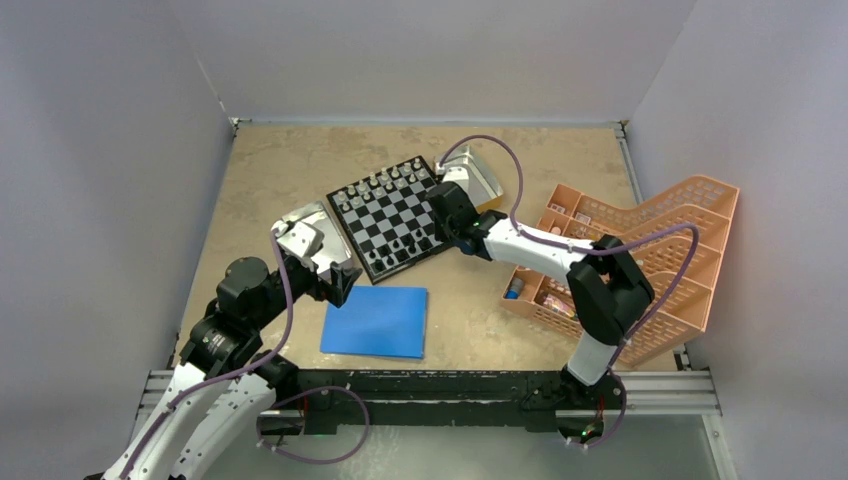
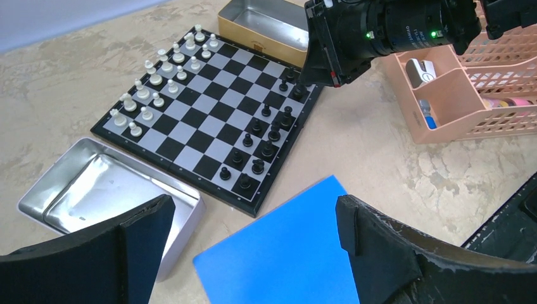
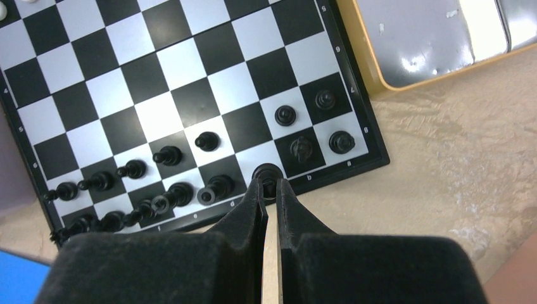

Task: Set up the chess pieces on the board
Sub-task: Place the chess piece on the chessboard, then pick up the chess piece from the storage box.

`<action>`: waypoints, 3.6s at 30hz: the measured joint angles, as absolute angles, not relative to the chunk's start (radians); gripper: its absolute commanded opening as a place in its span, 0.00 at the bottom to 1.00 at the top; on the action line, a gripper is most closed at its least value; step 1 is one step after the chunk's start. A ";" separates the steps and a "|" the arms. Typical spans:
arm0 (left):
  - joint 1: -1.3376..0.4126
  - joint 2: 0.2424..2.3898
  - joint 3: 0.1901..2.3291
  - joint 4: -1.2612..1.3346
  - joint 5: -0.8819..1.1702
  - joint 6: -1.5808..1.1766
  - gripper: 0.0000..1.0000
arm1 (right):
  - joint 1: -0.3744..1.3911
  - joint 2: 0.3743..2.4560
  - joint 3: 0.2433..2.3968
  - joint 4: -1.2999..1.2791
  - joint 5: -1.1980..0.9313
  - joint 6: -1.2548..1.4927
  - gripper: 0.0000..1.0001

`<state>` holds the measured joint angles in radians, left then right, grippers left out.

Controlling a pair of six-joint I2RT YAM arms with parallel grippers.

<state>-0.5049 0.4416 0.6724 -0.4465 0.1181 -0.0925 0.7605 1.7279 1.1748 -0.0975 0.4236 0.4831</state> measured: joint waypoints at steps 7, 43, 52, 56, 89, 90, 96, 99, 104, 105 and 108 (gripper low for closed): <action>-0.505 0.445 0.672 -0.448 0.097 -0.093 1.00 | 0.752 1.807 1.217 -0.106 0.393 0.466 0.05; -0.505 0.439 0.672 -0.451 0.076 -0.093 1.00 | 0.752 1.872 1.258 -0.129 0.355 0.459 0.16; -0.505 0.466 0.672 -0.452 0.050 -0.095 1.00 | 0.752 1.872 1.258 -0.135 0.341 0.467 0.23; -0.505 0.477 0.672 -0.460 -0.005 -0.113 1.00 | 0.752 1.872 1.258 -0.142 0.343 0.472 0.27; -0.473 1.103 0.968 -0.702 -0.256 0.233 0.68 | 0.752 0.960 0.908 0.010 0.035 0.490 0.31; -0.465 1.123 0.964 -0.709 -0.252 0.278 0.67 | 0.752 0.943 0.890 0.024 0.019 0.493 0.31; -0.341 1.197 0.951 -0.715 -0.189 0.434 0.61 | 0.752 0.894 0.812 0.060 -0.068 0.497 0.31; -0.276 1.252 0.962 -0.725 -0.150 0.481 0.59 | 0.752 0.896 0.799 0.064 -0.080 0.497 0.31; -0.258 1.364 0.994 -0.728 -0.067 0.528 0.51 | 0.752 0.930 0.807 0.074 -0.099 0.496 0.30; -0.257 1.388 1.000 -0.727 -0.047 0.539 0.50 | 0.752 0.939 0.812 0.073 -0.103 0.496 0.30; -0.253 1.467 1.026 -0.728 -0.020 0.563 0.44 | 0.752 0.961 0.829 0.073 -0.117 0.485 0.31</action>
